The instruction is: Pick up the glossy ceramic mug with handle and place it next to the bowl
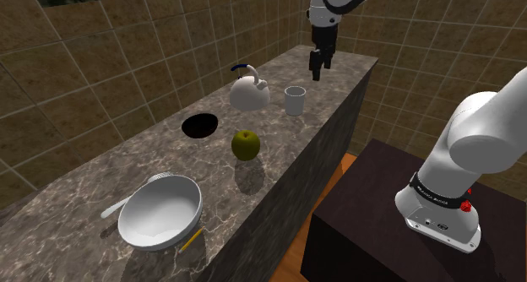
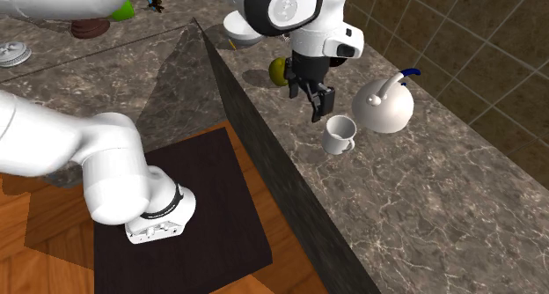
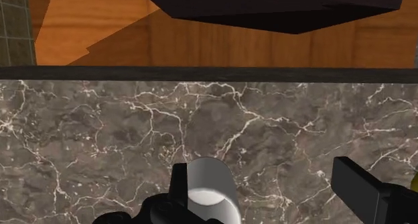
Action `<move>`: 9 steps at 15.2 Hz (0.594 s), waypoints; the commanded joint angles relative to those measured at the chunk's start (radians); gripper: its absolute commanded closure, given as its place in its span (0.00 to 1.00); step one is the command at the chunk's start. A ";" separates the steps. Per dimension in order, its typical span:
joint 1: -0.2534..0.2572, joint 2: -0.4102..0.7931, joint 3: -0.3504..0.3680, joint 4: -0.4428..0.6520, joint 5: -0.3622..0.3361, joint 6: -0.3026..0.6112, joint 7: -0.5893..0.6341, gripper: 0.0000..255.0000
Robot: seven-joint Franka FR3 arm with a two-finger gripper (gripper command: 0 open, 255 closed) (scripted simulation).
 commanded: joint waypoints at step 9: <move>0.016 0.360 -0.015 0.145 0.043 0.218 -0.083 0.00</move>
